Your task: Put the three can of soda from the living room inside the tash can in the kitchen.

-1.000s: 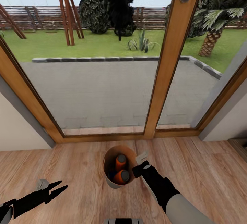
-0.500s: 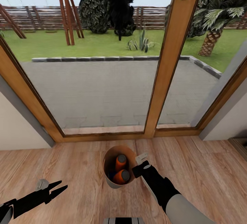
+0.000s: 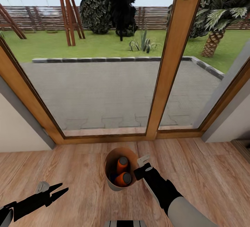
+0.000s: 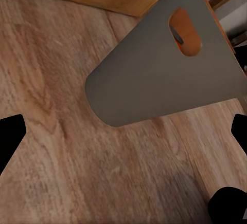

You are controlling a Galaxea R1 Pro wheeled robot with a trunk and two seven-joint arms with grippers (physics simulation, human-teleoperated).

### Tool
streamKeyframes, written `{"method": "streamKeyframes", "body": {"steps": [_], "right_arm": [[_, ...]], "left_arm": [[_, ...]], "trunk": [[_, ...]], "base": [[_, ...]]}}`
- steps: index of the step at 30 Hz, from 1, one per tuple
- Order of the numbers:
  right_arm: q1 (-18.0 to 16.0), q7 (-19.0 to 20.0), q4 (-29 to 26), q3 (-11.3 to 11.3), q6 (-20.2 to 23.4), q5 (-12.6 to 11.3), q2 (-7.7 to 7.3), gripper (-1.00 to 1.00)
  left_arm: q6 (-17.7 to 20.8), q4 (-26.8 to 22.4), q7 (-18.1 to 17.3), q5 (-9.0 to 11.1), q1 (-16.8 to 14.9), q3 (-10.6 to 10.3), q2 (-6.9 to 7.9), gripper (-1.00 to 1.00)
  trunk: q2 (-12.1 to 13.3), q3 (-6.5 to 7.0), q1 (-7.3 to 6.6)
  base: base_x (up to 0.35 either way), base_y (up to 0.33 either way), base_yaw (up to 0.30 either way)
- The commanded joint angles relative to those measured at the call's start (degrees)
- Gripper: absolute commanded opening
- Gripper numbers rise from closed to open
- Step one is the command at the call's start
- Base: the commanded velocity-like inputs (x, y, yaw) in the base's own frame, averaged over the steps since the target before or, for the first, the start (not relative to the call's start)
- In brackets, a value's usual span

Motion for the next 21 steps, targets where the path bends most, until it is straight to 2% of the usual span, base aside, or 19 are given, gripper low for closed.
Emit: {"method": "streamKeyframes", "body": {"steps": [1, 6, 9, 17, 21], "right_arm": [[0.0, 0.5, -0.1, 0.0, -0.1, -0.2, 0.01, -1.0], [0.0, 0.5, -0.1, 0.0, -0.1, -0.2, 0.01, -1.0], [0.0, 0.5, -0.1, 0.0, -0.1, -0.2, 0.01, -1.0], [0.0, 0.5, -0.1, 0.0, -0.1, -0.2, 0.04, -1.0], [0.0, 0.5, -0.1, 0.0, -0.1, -0.2, 0.04, -1.0]], "left_arm": [[0.0, 0.0, 0.0, 0.0, 0.0, 0.0, 0.0, 1.0], [0.0, 0.0, -0.1, 0.0, 0.0, 0.0, 0.0, 1.0], [0.0, 0.0, -0.1, 0.0, 0.0, 0.0, 0.01, 1.0], [0.0, 0.0, -0.1, 0.0, 0.0, 0.0, 0.0, 1.0], [0.0, 0.0, -0.1, 0.0, 0.0, 0.0, 0.01, 1.0]], "trunk": [[0.0, 0.0, 0.0], [0.0, 0.0, 0.0], [-1.2, -0.53, 0.65], [-1.2, -0.53, 0.65], [-2.8, -1.25, 1.53]], "base": [[0.0, 0.0, 0.0], [0.0, 0.0, 0.0], [0.0, 0.0, 0.0], [0.0, 0.0, 0.0], [0.0, 0.0, 0.0]]}}
